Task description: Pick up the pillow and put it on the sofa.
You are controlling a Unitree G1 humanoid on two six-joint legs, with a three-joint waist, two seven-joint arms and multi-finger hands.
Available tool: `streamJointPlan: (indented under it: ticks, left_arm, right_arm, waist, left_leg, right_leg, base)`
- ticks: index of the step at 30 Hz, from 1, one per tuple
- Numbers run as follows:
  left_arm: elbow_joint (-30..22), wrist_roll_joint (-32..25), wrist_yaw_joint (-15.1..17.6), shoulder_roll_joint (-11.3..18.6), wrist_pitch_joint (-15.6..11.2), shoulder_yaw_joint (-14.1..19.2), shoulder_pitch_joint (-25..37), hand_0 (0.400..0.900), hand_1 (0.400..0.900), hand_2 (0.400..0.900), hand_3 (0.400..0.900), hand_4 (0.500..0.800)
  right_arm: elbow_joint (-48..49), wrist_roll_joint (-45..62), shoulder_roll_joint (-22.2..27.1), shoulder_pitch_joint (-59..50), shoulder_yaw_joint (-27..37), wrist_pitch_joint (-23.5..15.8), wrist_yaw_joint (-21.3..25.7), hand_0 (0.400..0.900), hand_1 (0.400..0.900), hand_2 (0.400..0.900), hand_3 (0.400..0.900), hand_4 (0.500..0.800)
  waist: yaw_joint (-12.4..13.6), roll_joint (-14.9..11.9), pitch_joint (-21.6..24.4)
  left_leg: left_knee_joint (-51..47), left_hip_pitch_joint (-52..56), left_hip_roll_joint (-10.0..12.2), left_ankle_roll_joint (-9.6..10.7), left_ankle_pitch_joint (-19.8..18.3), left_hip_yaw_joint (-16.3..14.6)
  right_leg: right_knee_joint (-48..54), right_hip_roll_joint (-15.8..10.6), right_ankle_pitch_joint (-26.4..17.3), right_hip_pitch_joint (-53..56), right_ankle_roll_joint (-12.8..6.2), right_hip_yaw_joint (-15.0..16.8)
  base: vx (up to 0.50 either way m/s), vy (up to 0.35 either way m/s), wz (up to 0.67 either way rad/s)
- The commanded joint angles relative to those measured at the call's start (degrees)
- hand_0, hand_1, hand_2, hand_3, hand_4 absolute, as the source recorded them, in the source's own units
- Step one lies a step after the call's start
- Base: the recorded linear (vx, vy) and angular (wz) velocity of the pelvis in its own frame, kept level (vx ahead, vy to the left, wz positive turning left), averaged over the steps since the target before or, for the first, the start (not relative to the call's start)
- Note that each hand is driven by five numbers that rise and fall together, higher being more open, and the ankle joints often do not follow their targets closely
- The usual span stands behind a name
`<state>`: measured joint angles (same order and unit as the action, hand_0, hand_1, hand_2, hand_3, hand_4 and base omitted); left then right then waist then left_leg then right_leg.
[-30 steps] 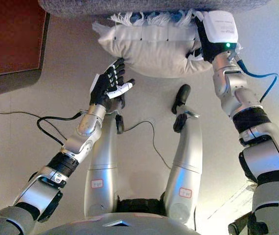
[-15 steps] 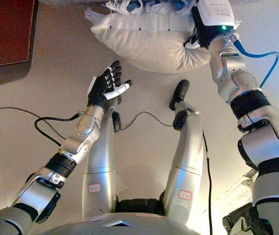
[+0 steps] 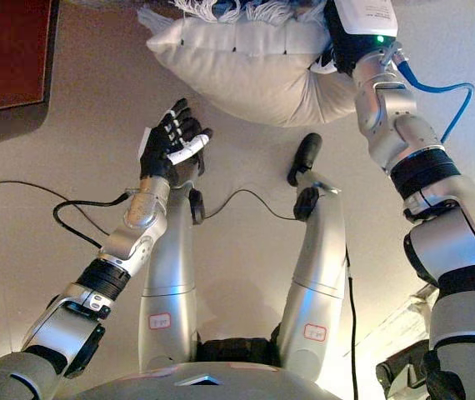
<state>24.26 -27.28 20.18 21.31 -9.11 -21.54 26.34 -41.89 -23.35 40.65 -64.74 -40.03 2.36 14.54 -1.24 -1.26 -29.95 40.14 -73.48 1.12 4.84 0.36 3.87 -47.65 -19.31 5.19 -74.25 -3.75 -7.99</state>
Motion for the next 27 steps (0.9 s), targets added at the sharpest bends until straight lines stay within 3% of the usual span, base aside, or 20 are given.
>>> streamJointPlan:
  ticks: [1, 7, 13, 18, 27]
  left_arm:
    - [-1.1, 4.0, 3.0, -2.5, -4.1, 1.9, -1.8, 0.900, 0.900, 0.900, 0.900, 0.800]
    - [3.5, 6.0, 6.9, -3.6, -4.8, 4.9, -0.5, 0.900, 0.900, 0.900, 0.900, 0.800]
    - [7.1, 8.3, 7.2, -3.0, -5.3, 6.2, -1.0, 0.900, 0.900, 0.900, 0.900, 0.800]
    - [7.9, 10.3, 5.1, -2.1, -5.5, 8.1, -4.5, 0.900, 0.900, 0.900, 0.900, 0.800]
    - [4.8, 13.9, -0.1, -1.0, -5.4, 11.7, -14.9, 0.900, 0.900, 0.900, 0.900, 0.800]
  right_arm:
    - [7.5, -1.7, 0.6, -4.9, 6.0, -1.5, 6.4, 0.400, 0.400, 0.400, 0.400, 0.500]
    - [13.2, -4.6, 1.2, 1.0, 10.6, -1.7, 10.0, 0.400, 0.400, 0.400, 0.400, 0.500]
    - [18.9, -6.2, 1.8, 7.2, 14.5, -3.2, 11.8, 0.400, 0.400, 0.400, 0.400, 0.500]
    - [28.0, -7.2, 2.3, 17.1, 20.3, -5.7, 11.6, 0.400, 0.400, 0.400, 0.400, 0.500]
    - [41.6, -6.8, -0.8, 32.7, 29.3, -10.2, 8.5, 0.400, 0.400, 0.400, 0.400, 0.500]
  waist:
    - [1.9, -0.7, 0.2]
    - [1.4, -1.2, 0.2]
    - [1.2, -1.3, 0.2]
    - [0.9, -1.7, 0.5]
    - [1.5, -2.5, 11.3]
  left_leg:
    - [-2.1, 4.7, 0.2, 1.8, -4.4, -0.6]
    - [-6.6, 10.6, 1.1, 1.5, -2.8, -1.7]
    - [-11.9, 20.0, 1.1, 0.6, -1.3, -3.1]
    - [-17.7, 35.4, 0.4, -0.4, -0.4, -3.7]
    - [-33.4, 57.0, 2.3, -0.7, 2.7, -4.5]
  right_leg:
    - [-1.5, 0.4, 1.4, 3.4, -4.66, 0.9]
    - [2.9, 1.1, -0.6, 9.7, -5.15, 0.3]
    - [9.1, 2.1, -2.3, 19.3, -5.45, 0.1]
    - [17.7, 3.3, -4.4, 35.5, -5.68, -0.5]
    - [36.5, 4.0, -9.8, 59.2, -7.83, -2.4]
  base:
    - [-0.03, 0.006, -0.04]
    - [-0.02, 0.016, -0.07]
    - [-0.01, 0.033, -0.13]
    - [0.05, 0.016, -0.09]
    - [0.14, 0.009, -0.16]
